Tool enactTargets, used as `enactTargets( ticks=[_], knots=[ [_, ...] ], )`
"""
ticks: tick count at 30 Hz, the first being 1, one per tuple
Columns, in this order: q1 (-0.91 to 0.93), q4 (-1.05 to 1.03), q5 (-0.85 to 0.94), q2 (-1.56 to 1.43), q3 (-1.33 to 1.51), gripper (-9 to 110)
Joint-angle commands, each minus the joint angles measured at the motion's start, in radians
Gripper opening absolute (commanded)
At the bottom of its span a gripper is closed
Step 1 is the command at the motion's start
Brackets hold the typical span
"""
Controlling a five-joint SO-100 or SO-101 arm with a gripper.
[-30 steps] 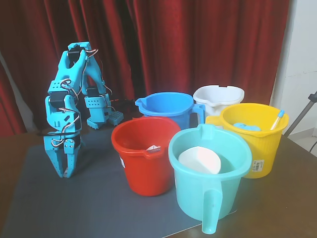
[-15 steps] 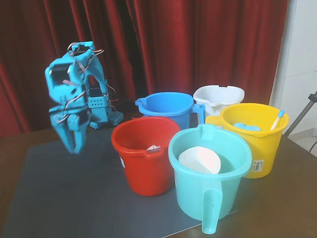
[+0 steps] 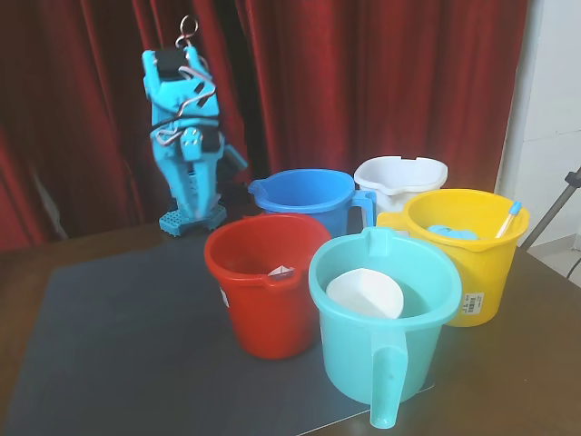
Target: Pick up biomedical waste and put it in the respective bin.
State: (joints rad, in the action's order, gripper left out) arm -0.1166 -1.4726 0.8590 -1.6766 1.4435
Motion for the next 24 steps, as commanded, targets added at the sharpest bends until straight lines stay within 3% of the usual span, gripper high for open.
enactTargets(
  ticks=[1, 16, 24],
  knots=[
    [-0.054, -0.023, -0.072, -0.101, -0.049, 0],
    [-0.397, -0.009, -0.436, -0.212, -0.081, 0],
    [-0.537, 0.081, -0.538, -0.152, -0.106, 0]
  ],
)
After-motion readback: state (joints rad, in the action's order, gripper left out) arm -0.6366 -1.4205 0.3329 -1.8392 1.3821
